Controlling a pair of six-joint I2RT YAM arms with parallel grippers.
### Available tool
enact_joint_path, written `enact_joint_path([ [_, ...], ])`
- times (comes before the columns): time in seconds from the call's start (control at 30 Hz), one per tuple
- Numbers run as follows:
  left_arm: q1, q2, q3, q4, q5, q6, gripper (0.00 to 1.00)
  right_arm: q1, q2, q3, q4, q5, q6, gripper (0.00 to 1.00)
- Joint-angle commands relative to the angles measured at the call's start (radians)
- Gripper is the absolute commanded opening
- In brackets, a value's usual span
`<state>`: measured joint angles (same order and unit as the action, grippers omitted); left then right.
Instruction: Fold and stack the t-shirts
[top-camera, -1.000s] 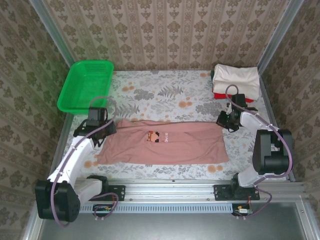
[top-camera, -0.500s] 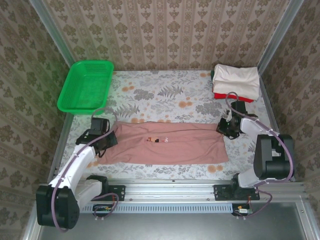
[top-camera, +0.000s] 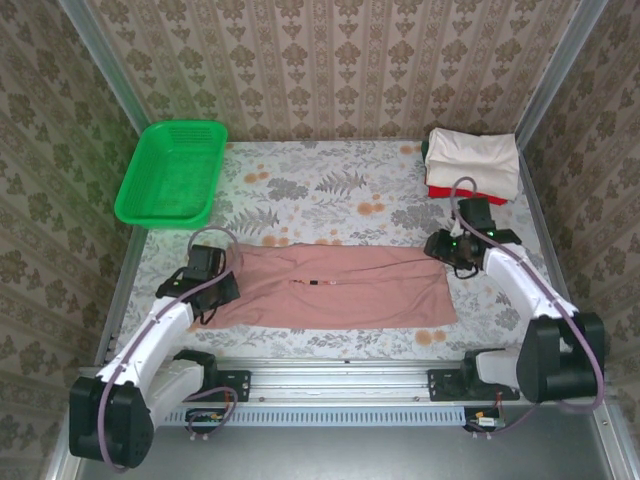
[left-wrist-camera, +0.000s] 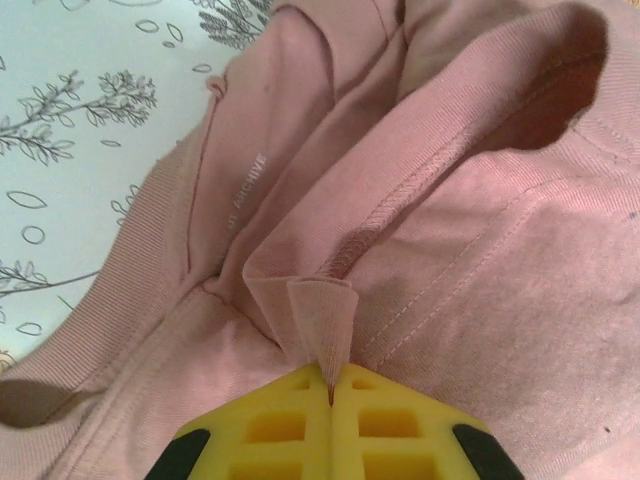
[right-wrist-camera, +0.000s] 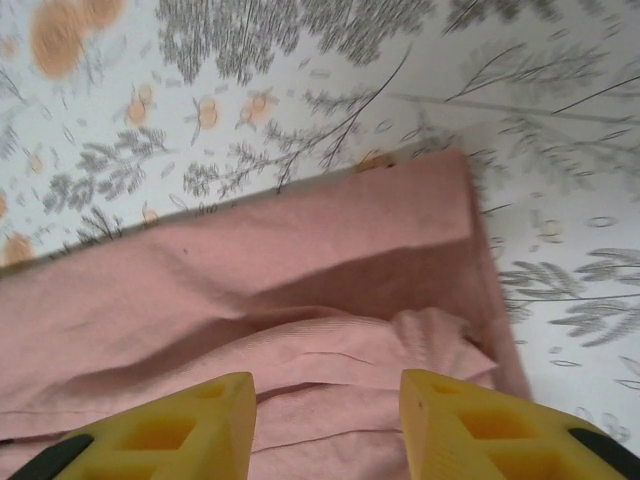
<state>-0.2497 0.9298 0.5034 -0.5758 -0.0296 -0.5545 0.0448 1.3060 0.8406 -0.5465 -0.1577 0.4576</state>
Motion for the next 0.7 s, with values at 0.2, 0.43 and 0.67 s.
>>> enact_joint_path([
  [0.2, -0.010, -0.051, -0.030, -0.034, -0.016, -0.047, 0.00, 0.034, 0.223, 0.072, -0.067, 0.229, 0.046, 0.52],
  [0.43, -0.010, -0.052, -0.026, -0.031, -0.006, -0.054, 0.00, 0.038, 0.228, 0.057, -0.064, 0.216, 0.047, 0.36],
  [0.67, -0.008, 0.039, 0.119, 0.017, -0.011, -0.033, 0.00, 0.036, 0.258, 0.158, -0.082, 0.186, 0.034, 0.00],
])
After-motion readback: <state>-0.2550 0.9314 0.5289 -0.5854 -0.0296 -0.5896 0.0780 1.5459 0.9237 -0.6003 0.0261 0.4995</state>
